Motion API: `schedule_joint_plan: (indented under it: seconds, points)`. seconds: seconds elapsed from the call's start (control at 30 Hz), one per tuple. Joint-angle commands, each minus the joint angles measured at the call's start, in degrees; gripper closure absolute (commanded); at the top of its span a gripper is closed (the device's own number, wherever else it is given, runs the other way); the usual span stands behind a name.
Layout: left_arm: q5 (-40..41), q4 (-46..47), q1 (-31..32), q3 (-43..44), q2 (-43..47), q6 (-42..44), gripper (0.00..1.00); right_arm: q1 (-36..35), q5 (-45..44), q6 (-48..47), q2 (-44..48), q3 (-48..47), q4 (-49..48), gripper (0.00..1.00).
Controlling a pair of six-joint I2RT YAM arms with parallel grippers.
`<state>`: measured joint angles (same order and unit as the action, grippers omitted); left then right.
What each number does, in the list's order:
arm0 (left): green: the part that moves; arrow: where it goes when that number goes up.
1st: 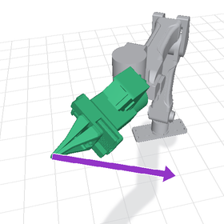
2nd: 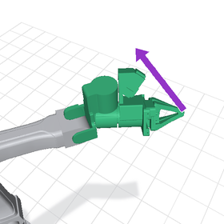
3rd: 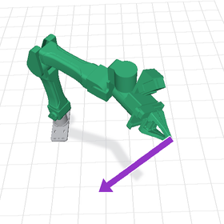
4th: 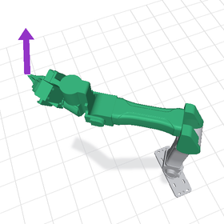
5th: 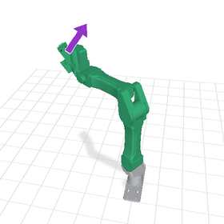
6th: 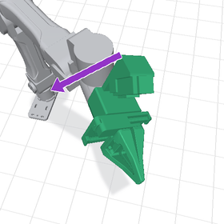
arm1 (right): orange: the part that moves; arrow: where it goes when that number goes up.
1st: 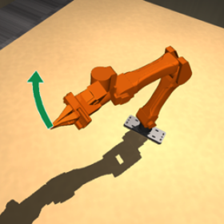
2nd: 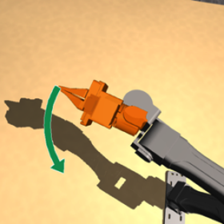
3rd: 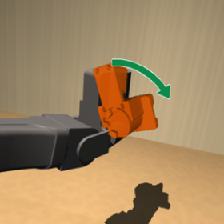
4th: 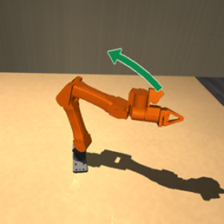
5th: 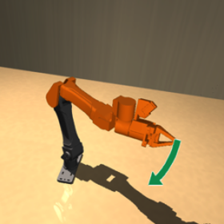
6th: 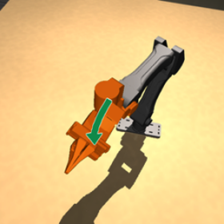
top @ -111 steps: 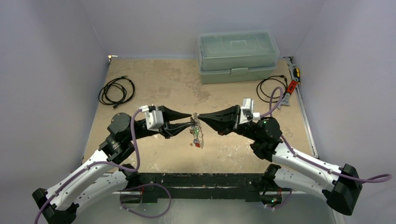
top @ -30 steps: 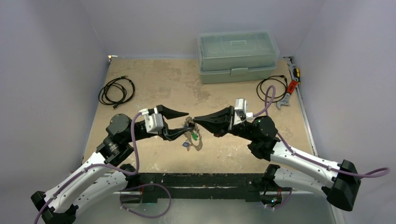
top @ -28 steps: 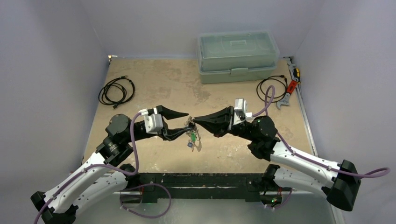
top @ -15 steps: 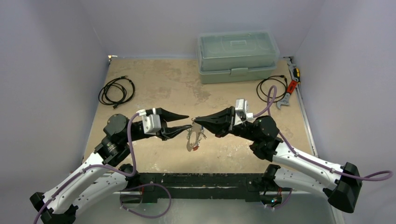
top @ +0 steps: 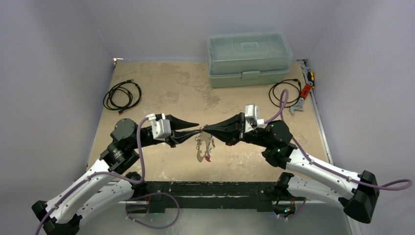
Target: Put the keys on the keyring
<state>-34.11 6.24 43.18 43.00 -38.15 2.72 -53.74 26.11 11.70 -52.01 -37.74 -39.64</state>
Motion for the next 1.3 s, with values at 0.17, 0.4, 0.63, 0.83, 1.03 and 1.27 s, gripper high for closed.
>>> schedule_joint_plan:
  seconds: [0.17,0.4,0.63,0.83,1.03,1.27]
  points:
    - [-0.6,0.5,0.0,2.4,-0.2,1.0,0.81,-0.4,3.1,0.5,-0.4,-3.9,-2.9,1.0]
    - [-1.0,0.3,0.1,2.4,-0.3,1.2,0.83,-0.4,5.3,1.1,-1.8,-4.8,-3.1,1.0]
    - [-1.6,-0.2,0.0,2.7,-0.6,1.5,0.85,-0.4,7.4,1.6,-3.6,-5.8,-2.8,1.0]
    - [-2.1,-0.4,0.0,2.7,-0.8,1.8,1.0,-0.4,8.0,0.8,-3.9,-6.8,-1.2,1.0]
    - [-1.9,-0.2,0.0,2.5,-1.0,1.5,1.0,-0.4,5.9,-0.6,-2.1,-7.3,2.7,1.0]
    - [-2.9,-1.5,0.0,3.0,-1.9,1.9,1.0,-0.4,2.7,-9.8,1.8,-13.2,21.9,0.71]
